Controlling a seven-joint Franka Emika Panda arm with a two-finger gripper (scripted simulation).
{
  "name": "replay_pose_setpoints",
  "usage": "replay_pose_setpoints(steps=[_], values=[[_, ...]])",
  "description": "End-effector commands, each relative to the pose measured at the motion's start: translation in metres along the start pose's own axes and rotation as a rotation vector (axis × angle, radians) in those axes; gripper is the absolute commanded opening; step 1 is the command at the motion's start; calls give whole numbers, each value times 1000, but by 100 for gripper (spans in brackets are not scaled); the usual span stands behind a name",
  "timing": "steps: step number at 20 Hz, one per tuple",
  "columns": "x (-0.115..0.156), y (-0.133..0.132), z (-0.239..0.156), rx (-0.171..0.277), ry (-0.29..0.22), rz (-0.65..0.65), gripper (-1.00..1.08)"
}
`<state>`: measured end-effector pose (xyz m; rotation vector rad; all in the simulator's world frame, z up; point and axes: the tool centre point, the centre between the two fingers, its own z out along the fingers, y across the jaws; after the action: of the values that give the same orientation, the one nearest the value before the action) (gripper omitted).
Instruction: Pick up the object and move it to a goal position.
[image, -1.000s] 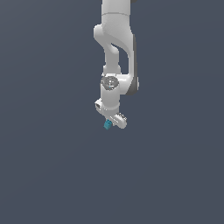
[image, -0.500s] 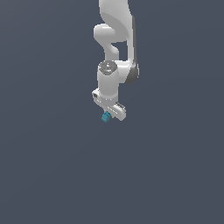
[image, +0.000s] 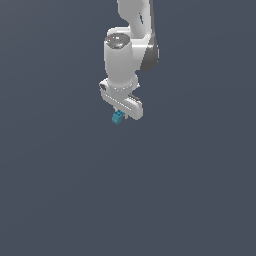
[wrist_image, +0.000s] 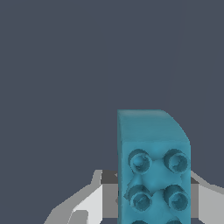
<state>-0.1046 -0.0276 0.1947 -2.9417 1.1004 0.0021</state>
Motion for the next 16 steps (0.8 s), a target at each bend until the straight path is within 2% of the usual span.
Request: replay_pose_setpoints(steps=[1, 16], values=[[-1, 6, -27, 0, 1, 0, -100], [-8, 37, -176, -1, 2, 1, -100]])
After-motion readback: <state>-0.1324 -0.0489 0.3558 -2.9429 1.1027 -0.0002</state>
